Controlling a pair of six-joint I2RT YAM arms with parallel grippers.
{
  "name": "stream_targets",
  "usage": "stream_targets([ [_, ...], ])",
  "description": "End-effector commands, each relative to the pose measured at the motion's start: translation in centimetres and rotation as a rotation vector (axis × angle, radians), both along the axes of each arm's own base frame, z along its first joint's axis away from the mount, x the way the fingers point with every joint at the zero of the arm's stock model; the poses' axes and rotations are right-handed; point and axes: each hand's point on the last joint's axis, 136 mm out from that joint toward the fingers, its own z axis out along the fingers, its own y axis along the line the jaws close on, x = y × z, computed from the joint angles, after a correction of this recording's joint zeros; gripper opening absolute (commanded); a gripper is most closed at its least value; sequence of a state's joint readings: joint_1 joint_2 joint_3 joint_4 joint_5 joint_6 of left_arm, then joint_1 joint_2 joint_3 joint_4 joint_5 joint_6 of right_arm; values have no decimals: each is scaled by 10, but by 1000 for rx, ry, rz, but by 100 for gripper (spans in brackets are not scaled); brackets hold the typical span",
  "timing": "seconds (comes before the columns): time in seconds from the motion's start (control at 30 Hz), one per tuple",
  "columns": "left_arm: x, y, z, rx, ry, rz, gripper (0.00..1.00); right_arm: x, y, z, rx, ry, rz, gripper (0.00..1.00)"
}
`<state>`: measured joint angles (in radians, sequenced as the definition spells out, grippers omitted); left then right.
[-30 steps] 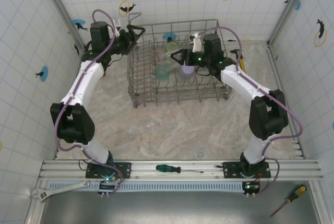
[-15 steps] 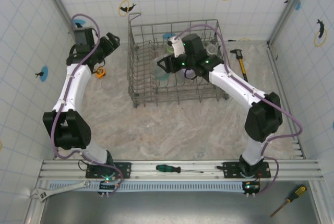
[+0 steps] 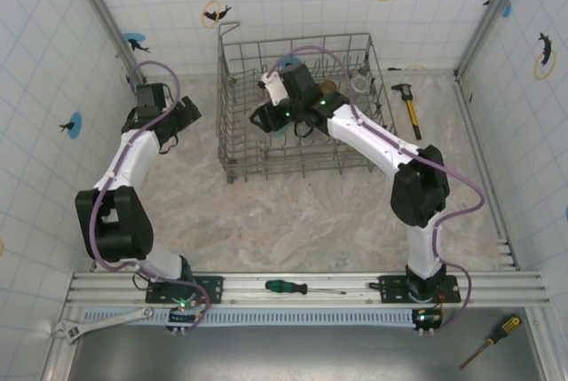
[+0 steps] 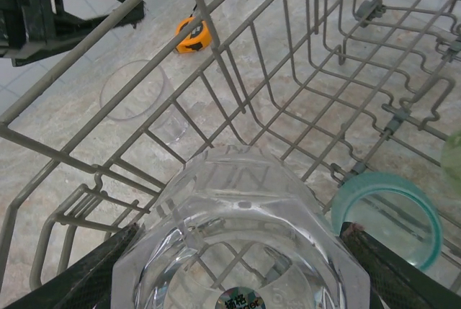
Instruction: Load the cups into the dish rack
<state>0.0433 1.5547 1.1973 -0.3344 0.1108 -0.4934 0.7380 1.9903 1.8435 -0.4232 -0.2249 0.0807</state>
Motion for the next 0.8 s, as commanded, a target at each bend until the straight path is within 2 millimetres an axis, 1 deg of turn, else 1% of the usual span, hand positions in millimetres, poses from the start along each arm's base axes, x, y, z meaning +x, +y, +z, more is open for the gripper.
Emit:
stream_targets([
  [0.0,4,8,10,78,-44,-23,97,-1,15,11,16,-29,37,44],
  [0.17,-1,10,0,89,-11,-28,97,-9,29,-1,23,-5,83,44],
  [0.37,-7,21,-4,149,9,-2,97,-21,40,-19,-15,-7,142,43],
  [0.57,-7,20,-3,145,5,-6,97,-31,47,-35,-29,5,185,44],
  [0.77,-7,16,-8,120,16,-19,97,-40,55,-45,-19,16,209,44],
])
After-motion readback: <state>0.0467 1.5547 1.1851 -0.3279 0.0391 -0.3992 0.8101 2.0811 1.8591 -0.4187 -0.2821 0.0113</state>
